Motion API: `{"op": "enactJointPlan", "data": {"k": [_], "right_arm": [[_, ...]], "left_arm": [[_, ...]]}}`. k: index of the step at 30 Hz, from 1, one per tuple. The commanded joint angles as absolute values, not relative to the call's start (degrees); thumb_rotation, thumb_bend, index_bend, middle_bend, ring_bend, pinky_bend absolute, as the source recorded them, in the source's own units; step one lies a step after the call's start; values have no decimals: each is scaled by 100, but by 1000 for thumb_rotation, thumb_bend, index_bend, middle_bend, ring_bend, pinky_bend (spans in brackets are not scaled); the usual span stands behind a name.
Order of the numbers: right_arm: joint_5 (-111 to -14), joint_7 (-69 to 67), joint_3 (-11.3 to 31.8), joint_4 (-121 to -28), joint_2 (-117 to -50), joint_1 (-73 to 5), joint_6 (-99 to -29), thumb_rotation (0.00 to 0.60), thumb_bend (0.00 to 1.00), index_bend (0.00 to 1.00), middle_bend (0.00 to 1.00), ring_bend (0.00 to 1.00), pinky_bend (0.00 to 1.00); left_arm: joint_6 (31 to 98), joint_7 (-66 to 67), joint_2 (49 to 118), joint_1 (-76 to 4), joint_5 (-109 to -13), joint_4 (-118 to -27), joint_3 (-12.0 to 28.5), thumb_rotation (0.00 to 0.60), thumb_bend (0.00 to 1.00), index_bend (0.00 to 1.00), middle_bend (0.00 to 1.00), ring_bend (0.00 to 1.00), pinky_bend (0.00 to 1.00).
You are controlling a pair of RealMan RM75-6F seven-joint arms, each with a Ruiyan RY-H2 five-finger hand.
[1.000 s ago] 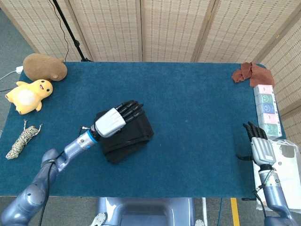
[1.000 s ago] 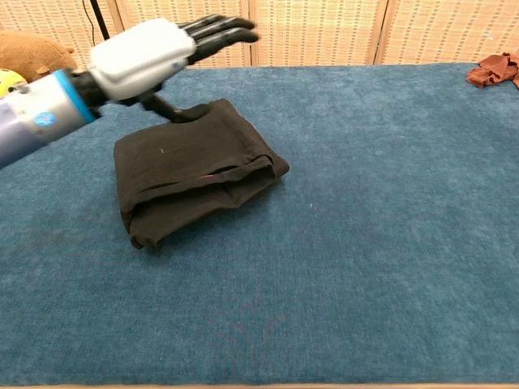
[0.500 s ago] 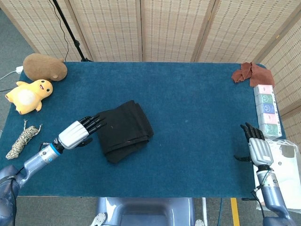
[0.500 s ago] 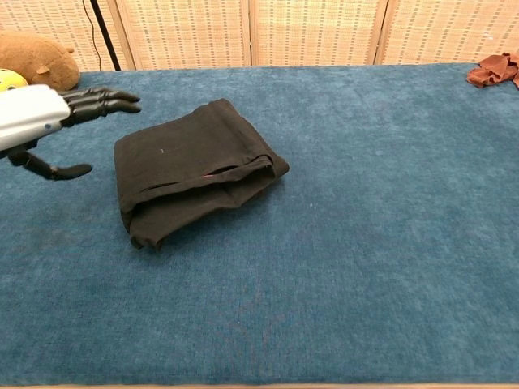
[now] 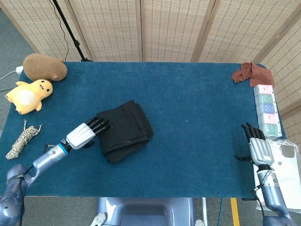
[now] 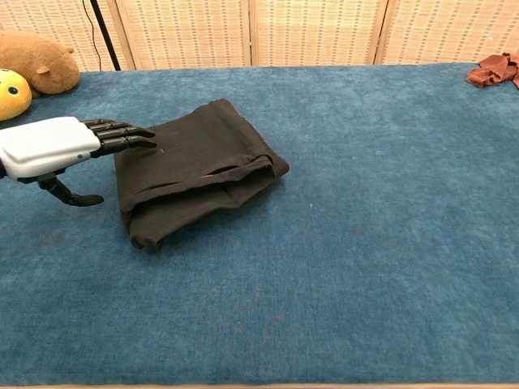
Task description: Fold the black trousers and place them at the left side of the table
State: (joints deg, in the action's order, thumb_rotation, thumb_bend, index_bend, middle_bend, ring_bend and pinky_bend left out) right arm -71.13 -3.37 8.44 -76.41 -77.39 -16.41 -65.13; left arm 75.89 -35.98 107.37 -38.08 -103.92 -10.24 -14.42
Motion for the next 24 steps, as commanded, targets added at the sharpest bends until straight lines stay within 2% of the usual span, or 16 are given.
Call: {"op": "enactJointPlan", "data": {"k": [1,11,14,18,24], "right_arm": [[-7113,-339,846,-7640,-7738,-1638,-6519,600,0,0,0,0,0],[-7101,-363,863,-7641,-7722,-1627,-6537,600,0,0,0,0,0],[-7086,-365,867,-7620,-7729,-1634,-6516,600,0,0,0,0,0],[-7081,-369,867,-7617,-7731,-1640,-6500,600,0,0,0,0,0],[-7079,-368,869,-7631,-7729,-1637,-6504,600,0,0,0,0,0]], "left_arm": [[7541,-3547,10801,-3844,-10378,-1023,-1430,600,277,0,0,0,94],[7928,-3659,10898,-3741,-10328,-953,-1377,600,277,1,0,23,95],[8062,-3717,10895,-3690,-10327,-861,-1378,600,277,66,53,116,114],[7928,-3728,10921,-3716,-10343,-823,-1407,600,277,184,185,221,136],[7730,-3623,11014,-3861,-10379,-816,-1444,600,277,243,232,238,136]]}}
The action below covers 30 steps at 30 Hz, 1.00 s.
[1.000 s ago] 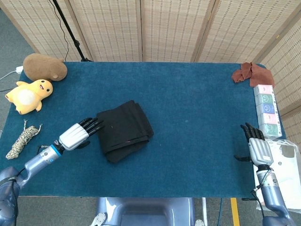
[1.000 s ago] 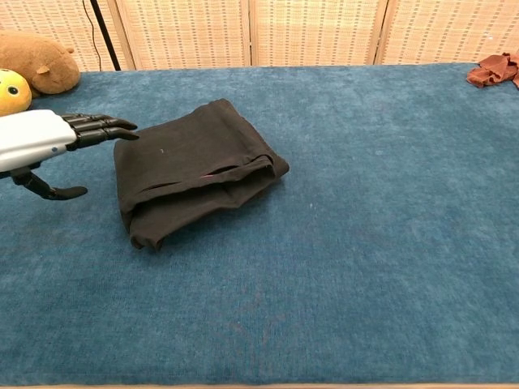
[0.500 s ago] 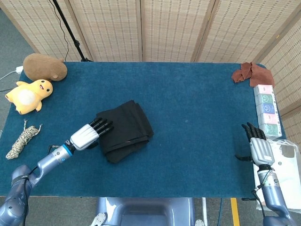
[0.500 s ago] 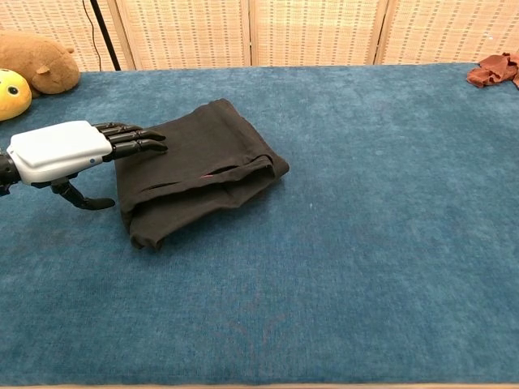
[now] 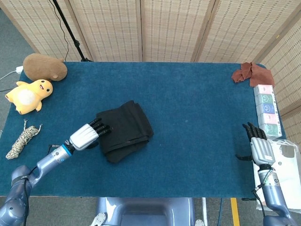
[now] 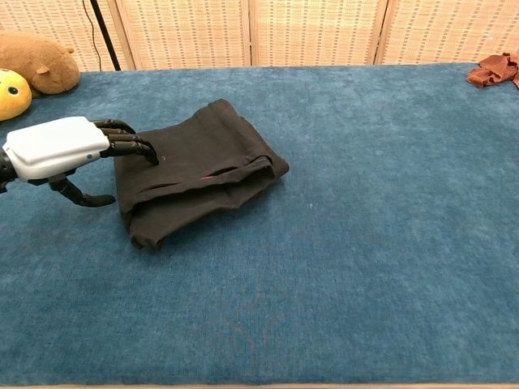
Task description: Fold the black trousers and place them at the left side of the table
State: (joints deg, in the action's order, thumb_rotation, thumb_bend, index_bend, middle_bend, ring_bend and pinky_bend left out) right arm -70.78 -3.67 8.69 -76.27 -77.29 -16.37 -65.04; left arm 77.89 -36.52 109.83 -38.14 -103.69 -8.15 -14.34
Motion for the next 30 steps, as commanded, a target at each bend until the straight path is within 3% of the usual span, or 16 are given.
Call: {"op": "enactJointPlan", "data": {"k": [1,24,30], "right_arm": [[-7081,-367,869,-7633,-7729,-1636,-6507,600,0,0,0,0,0],[-7114,-392,865,-7713,-7687,-1616,-6551,600,0,0,0,0,0],[-7098,-399,875,-7722,-7683,-1618,-6542,600,0,0,0,0,0]], "left_arm": [[7671,-3601,11038,-3901,-10386,-816,-1451,600,277,243,232,237,136],[7462,-3439,11174,-4023,-10451,-822,-1546,600,278,214,215,212,136],[7531,-3452,11063,-4032,-10482,-814,-1582,600,235,201,204,203,136]]}}
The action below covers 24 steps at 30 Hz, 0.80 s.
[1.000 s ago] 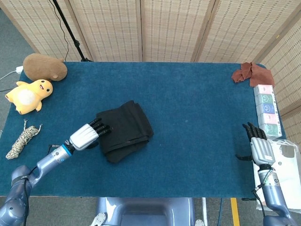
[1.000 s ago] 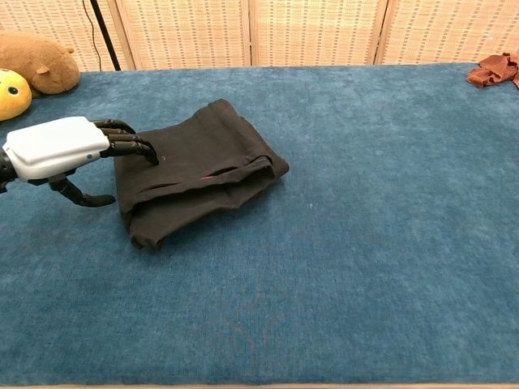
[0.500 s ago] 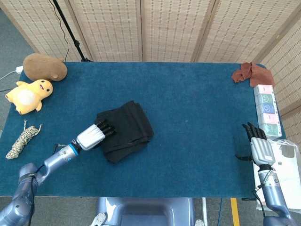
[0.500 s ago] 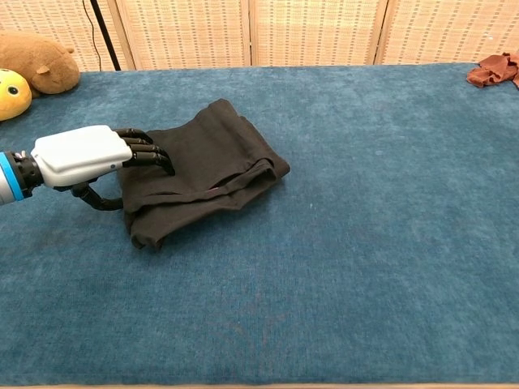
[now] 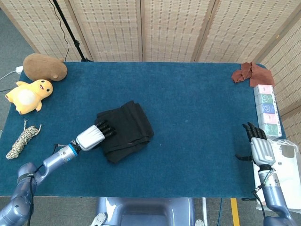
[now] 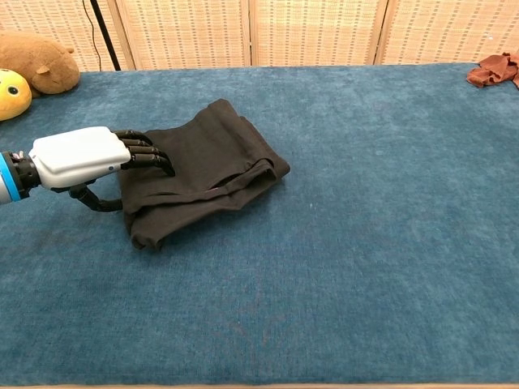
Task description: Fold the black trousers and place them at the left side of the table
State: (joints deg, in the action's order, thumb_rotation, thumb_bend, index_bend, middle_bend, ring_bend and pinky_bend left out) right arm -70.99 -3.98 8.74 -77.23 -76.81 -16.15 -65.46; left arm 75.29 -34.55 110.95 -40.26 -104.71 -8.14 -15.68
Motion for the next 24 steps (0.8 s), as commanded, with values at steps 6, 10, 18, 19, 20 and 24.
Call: {"op": "enactJointPlan", "data": {"k": [6,10,18,19,20,24], "right_arm": [[-7094,-410,875,-7734,-7673,-1616,-6537,600,0,0,0,0,0],[-7098,-412,876,-7736,-7674,-1618,-6539,600,0,0,0,0,0],[-7114,-409,868,-7744,-7676,-1617,-6550,600,0,0,0,0,0],[-7117,-409,867,-7743,-7677,-1616,-6552,600,0,0,0,0,0],[-7119,-410,866,-7743,-7678,-1617,-6552,600,0,0,0,0,0],[-7131,-412,859,-7746,-7679,-1618,-6550,600,0,0,0,0,0]], "left_arm": [[7462,-3386,11056,-4043,-10472,-820,-1580,600,145,186,191,197,136],[7447,-3353,11084,-4045,-10440,-828,-1551,600,145,186,191,198,136],[7360,-3126,11195,-4092,-10405,-791,-1513,600,275,189,191,202,136],[7354,-3106,11205,-4099,-10400,-792,-1508,600,313,193,191,205,136],[7351,-3088,11214,-4107,-10398,-793,-1505,600,340,196,191,207,136],[7342,-3002,11260,-4132,-10397,-785,-1502,600,495,207,191,216,141]]}}
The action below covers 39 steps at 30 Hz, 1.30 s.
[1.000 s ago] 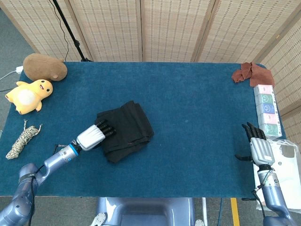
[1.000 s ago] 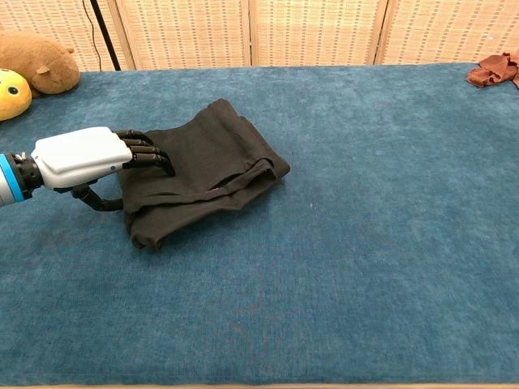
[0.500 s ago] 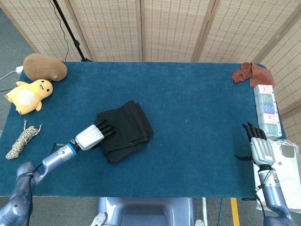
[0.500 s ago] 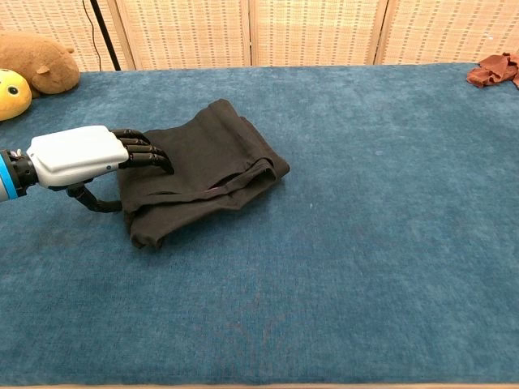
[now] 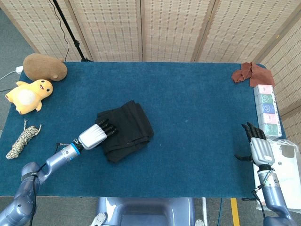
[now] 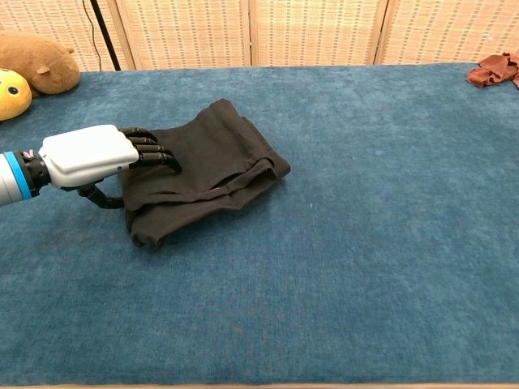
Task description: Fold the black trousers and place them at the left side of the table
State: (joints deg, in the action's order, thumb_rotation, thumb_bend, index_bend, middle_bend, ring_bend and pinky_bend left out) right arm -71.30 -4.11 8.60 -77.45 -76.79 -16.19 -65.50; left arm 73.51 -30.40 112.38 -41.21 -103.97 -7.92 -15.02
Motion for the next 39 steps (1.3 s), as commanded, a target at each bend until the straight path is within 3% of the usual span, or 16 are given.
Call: {"op": "enactJointPlan", "data": {"k": [1,7,13,18,28,39], "right_arm": [[-7135,-415,858,-7750,-7677,-1617,-6554,600,0,0,0,0,0],[-7153,-432,861,-7778,-7654,-1601,-6593,600,0,0,0,0,0],[-7164,-452,855,-7781,-7651,-1605,-6581,600,0,0,0,0,0],[-7173,-466,849,-7793,-7643,-1601,-6583,600,0,0,0,0,0],[-7196,-535,843,-7828,-7613,-1598,-6573,600,0,0,0,0,0],[-7249,-568,829,-7918,-7569,-1576,-6624,600,0,0,0,0,0]], "left_arm": [[7339,-2964,11275,-4140,-10401,-778,-1505,600,532,212,192,221,151],[7526,-2864,11298,-4156,-10352,-755,-1443,600,756,305,260,295,250],[7736,-2798,11315,-4189,-10338,-723,-1414,600,785,571,498,470,355],[7718,-2748,11368,-4248,-10335,-709,-1407,600,780,702,612,555,390],[7927,-2665,11322,-4487,-9991,-658,-1029,600,784,812,703,636,448],[7982,-2588,10791,-5033,-9386,-629,-376,600,785,825,716,653,461]]}}
